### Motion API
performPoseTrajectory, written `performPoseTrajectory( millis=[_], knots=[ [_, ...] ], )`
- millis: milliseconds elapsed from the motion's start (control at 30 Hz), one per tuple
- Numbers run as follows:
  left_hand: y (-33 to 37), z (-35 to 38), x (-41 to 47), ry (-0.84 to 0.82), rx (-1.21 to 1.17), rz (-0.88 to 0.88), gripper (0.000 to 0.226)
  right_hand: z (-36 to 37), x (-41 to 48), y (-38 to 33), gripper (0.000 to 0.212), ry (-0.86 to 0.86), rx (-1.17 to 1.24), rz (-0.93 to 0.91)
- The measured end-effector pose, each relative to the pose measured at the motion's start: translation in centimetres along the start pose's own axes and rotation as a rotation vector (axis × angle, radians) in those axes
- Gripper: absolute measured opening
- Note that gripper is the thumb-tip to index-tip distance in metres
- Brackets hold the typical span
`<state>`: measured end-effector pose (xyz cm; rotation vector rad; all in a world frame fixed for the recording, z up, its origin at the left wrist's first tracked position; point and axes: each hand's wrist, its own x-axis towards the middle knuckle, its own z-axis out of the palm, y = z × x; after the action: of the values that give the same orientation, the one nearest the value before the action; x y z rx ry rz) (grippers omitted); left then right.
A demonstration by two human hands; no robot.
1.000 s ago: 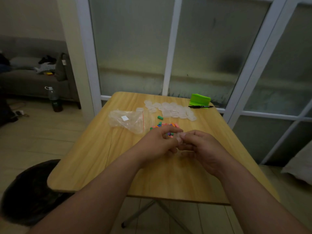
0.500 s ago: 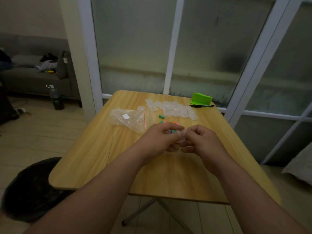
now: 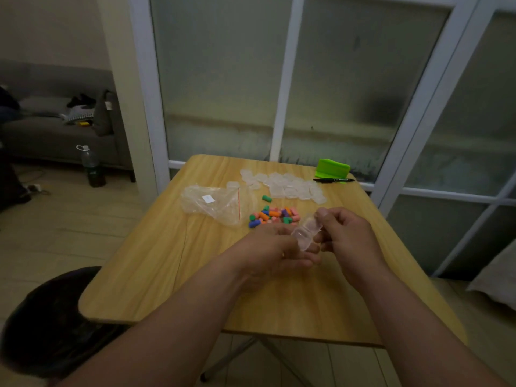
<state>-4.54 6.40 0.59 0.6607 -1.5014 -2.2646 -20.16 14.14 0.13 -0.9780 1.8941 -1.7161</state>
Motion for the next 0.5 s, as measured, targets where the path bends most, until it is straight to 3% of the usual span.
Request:
performPoseTrajectory(
  millis=[233,500],
  knots=[
    [-0.4,0.1,0.9,0.044,-0.131,-0.051,0.033,-0.2,-0.1,0.0,0.012,-0.06,-0.148,-0.119],
    [0.5,-0.4,0.2,0.086,-0.109,-0.034,0.046,2.3,0.5,-1.6,0.015,-0.193,-0.07,-0.111]
  ],
)
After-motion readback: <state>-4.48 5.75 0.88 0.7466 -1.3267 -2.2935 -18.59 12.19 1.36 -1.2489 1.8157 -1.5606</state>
